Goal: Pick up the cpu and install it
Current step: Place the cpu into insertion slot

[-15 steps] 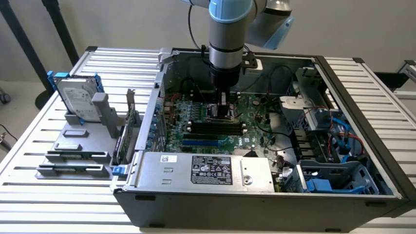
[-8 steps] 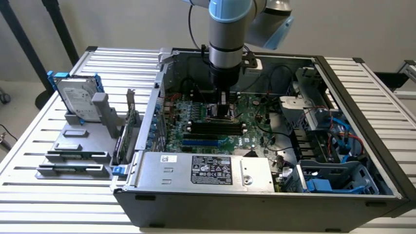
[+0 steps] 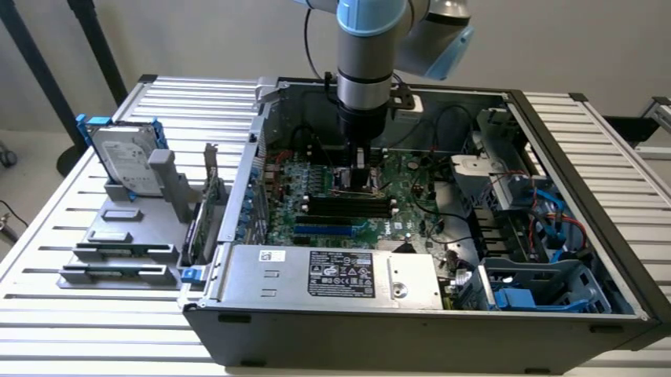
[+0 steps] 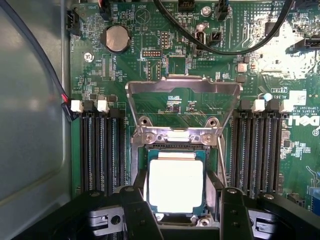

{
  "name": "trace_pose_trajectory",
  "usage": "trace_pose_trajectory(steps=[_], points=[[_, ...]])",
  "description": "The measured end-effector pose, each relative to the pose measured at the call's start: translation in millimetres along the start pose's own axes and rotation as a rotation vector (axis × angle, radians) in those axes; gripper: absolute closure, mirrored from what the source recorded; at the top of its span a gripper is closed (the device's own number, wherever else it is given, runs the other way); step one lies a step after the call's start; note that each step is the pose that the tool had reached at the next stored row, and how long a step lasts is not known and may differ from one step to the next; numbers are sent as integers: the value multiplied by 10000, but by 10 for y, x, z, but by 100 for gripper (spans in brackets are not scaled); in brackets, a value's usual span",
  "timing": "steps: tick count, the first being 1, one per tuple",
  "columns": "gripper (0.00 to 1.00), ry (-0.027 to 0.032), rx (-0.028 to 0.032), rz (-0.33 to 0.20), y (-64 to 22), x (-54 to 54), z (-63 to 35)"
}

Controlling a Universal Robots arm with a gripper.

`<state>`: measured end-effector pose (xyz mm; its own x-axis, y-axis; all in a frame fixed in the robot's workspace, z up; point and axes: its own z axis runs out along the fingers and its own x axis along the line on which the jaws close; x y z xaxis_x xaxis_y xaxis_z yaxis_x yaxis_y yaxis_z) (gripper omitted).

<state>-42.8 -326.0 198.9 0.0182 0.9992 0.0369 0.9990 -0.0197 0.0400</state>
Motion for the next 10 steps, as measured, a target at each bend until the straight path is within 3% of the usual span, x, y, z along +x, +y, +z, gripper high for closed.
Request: trace_pose_trajectory(steps=[10], points=[[45, -42, -1, -1, 0, 3, 16]])
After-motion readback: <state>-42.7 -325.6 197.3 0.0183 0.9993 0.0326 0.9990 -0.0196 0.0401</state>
